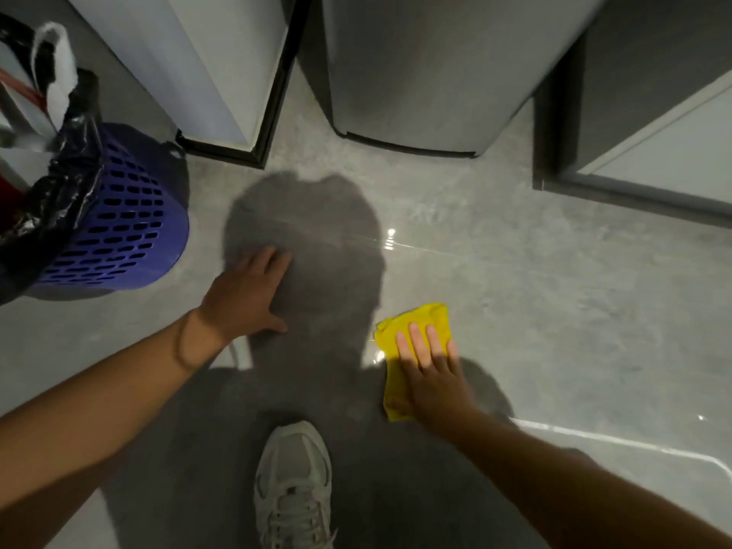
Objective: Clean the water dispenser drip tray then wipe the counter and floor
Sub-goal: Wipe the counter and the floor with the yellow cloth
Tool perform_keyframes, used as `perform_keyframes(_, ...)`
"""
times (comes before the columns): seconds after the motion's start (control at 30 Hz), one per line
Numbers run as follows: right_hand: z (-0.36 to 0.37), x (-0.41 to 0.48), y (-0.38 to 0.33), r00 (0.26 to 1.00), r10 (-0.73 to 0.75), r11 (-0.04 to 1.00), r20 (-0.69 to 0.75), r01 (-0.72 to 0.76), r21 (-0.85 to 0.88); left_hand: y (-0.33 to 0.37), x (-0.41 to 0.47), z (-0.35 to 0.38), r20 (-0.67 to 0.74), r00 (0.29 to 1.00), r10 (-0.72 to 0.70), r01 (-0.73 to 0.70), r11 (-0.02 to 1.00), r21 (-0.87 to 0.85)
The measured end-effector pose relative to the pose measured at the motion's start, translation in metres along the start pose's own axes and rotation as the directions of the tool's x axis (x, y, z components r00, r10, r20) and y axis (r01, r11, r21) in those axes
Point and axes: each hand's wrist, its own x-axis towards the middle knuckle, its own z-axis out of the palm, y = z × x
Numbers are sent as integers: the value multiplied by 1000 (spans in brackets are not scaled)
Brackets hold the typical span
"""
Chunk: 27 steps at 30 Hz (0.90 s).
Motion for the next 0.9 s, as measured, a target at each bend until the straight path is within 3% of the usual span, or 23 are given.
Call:
perform_keyframes(0.1, 10, -19, -13, 931, 348, 922, 107, -361, 139, 2, 8, 1, 18, 998, -65, 66, 997, -41)
perform_keyframes(0.2, -10, 4, 11, 792, 595, 723, 138, -602, 339, 3, 15, 5, 45, 995, -84, 86, 995, -51)
perform_keyframes(0.3, -28, 48, 62, 687, 705, 590, 174, -705, 394, 1, 20, 8, 60, 994, -93, 96, 994, -57)
perform_keyframes(0.37, -45, 79, 101, 711, 684, 627, 163, -688, 366, -1, 21, 10, 72, 993, -89, 93, 994, -61)
perform_keyframes(0.53, -87, 163, 137, 897, 429, 889, 107, -440, 123, -5, 17, 11, 44, 995, -84, 88, 993, -73)
perform_keyframes(0.67, -100, 222, 78, 994, 29, 999, 106, -25, -40, -14, 12, 6, 57, 997, -55, 61, 992, -113)
perform_keyframes(0.77, -95, 240, 22, 936, -344, 898, 72, 350, -266, -28, 6, 3, 53, 998, -37, 46, 985, -165)
perform_keyframes(0.9, -89, 227, -7, 735, -638, 636, 230, 672, -380, -41, -4, 1, 56, 995, -83, 91, 983, -162)
